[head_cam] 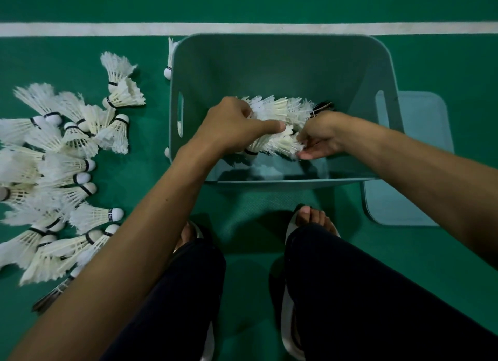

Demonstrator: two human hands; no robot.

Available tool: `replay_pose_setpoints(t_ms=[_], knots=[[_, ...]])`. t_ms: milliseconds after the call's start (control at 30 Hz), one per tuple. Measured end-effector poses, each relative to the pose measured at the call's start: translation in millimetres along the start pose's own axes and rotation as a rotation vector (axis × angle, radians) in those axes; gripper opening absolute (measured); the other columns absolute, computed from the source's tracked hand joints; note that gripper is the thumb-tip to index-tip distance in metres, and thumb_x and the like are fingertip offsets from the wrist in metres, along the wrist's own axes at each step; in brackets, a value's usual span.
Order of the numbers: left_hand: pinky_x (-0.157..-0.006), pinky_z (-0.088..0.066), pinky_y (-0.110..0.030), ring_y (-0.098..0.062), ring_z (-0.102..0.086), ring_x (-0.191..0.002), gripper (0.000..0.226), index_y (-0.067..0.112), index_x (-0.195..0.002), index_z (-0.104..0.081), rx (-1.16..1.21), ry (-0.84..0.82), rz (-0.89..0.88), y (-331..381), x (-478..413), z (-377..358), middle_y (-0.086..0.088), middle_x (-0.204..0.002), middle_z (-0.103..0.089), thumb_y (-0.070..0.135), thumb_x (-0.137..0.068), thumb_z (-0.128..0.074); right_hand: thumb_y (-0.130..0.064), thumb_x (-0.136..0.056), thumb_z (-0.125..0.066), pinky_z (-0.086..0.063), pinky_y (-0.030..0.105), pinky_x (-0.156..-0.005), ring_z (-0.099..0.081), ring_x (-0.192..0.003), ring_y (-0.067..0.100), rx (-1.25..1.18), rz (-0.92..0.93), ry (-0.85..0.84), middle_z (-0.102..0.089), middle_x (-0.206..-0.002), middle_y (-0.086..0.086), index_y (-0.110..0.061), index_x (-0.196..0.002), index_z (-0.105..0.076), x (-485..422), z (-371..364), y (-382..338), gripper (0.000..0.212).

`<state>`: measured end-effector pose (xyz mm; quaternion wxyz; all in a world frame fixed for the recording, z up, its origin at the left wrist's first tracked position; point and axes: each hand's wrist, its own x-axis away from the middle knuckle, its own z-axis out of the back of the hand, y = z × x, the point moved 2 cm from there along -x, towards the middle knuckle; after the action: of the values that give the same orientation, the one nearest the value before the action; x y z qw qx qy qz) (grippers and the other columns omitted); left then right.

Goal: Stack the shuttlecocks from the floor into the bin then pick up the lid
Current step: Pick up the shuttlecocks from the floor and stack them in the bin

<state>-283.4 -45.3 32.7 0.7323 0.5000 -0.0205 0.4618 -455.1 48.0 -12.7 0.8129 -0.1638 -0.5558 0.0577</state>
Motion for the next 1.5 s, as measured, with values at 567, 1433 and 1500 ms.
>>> replay_pose_setpoints(t_ms=[567,1433,1500], knots=[[-0.062,-0.043,-0.030,-0.017,-0.055,-0.063,0.074,0.012,-0.098,-0.071,-0.095,-0.205,-0.015,27,-18,-15,-0.005,-0.079,-0.066,0.080,-0.091,-0.040,-0.008,-0.080,-0.077,-0.056,0.048,-0.078,-0.064,-0.074,0.021,0.387,0.782,0.048,-0.074,-0.094,0.023,-0.002,-0.097,-0.074,85,32,-18,0.019],[-0.105,-0.037,-0.061,-0.030,-0.042,-0.123,0.052,0.035,-0.112,-0.062,-0.756,-0.482,-0.262,30,-40,-48,-0.002,-0.131,-0.054,0.004,-0.075,-0.042,0.007,-0.100,-0.045,-0.060,0.030,-0.046,-0.061,-0.060,0.023,0.018,0.048,0.195,-0.055,-0.073,0.013,-0.004,-0.077,-0.049,21,14,-2,0.025],[-0.106,-0.037,-0.064,-0.033,-0.040,-0.128,0.058,0.039,-0.117,-0.062,-0.791,-0.491,-0.256,29,-43,-46,-0.003,-0.139,-0.051,0.007,-0.073,-0.041,0.006,-0.103,-0.038,-0.053,0.025,-0.040,-0.054,-0.062,0.018,-0.183,-0.008,0.080,-0.051,-0.074,0.009,-0.006,-0.078,-0.047,13,9,0,0.029]])
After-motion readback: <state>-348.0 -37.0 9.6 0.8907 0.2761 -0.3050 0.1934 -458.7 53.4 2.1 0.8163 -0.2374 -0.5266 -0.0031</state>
